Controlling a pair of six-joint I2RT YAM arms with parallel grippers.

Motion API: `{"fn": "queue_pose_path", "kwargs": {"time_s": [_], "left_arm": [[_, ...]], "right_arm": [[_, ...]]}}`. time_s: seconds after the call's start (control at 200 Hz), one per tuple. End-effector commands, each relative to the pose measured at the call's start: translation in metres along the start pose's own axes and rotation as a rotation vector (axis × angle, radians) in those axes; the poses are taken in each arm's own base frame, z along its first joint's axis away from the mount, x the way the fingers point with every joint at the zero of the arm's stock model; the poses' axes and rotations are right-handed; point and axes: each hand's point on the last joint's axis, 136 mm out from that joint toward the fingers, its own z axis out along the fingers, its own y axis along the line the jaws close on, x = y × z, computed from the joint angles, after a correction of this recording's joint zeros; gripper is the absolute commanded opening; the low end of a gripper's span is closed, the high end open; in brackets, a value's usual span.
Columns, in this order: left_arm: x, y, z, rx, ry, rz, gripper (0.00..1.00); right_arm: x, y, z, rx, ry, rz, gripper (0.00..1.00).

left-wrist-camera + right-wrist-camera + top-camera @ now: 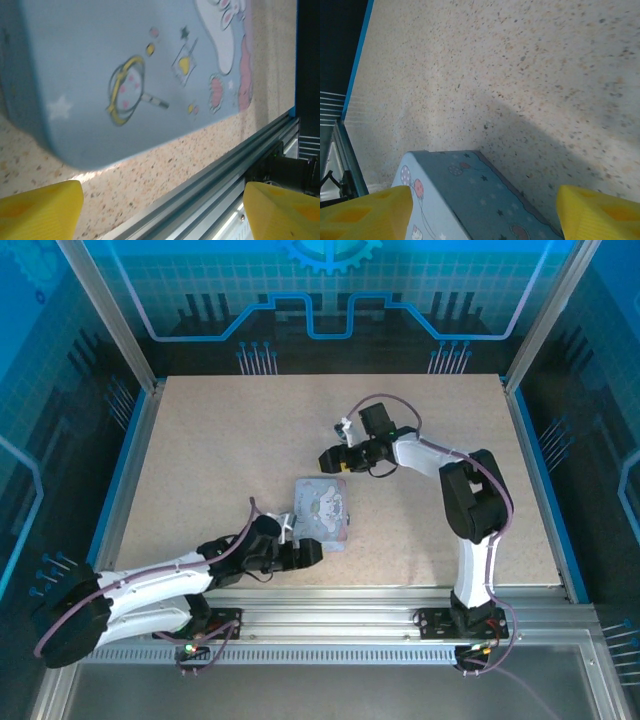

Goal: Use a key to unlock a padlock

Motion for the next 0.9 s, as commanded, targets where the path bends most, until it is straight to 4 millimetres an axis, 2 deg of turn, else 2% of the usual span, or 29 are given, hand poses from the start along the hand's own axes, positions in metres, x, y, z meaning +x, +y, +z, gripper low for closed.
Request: {"fn": "queue_pose_path", "kwargs": {"time_s": [0.0, 0.21, 0.605, 0.71, 0.896], "left_arm": [[-0.023, -0.022, -0.001, 0.046, -0.096, 0.028, 0.85], [-0.041, -0.007, -0.004, 0.02, -0.2, -0.003, 0.86], [-0.089, 0.021, -0.019, -0.033, -0.299, -0.046, 0.86], [-0.103, 0.022, -0.018, -0.041, -0.304, -0.05, 0.85], [-0.123, 0.02, -0.002, -0.032, -0.285, -0.061, 0.8]], "right_arm": [[0.004, 0.009, 0.008, -0.04, 0.051, -0.014, 0.75], [0.015, 0.009, 0.005, -0.052, 0.081, -0.025, 0.7], [0.044, -0.001, -0.028, -0.028, 0.058, 0.004, 0.64], [0.05, 0.0, -0.033, -0.016, 0.049, 0.02, 0.6], [0.056, -0.001, -0.035, -0.002, 0.029, 0.052, 0.53]]}}
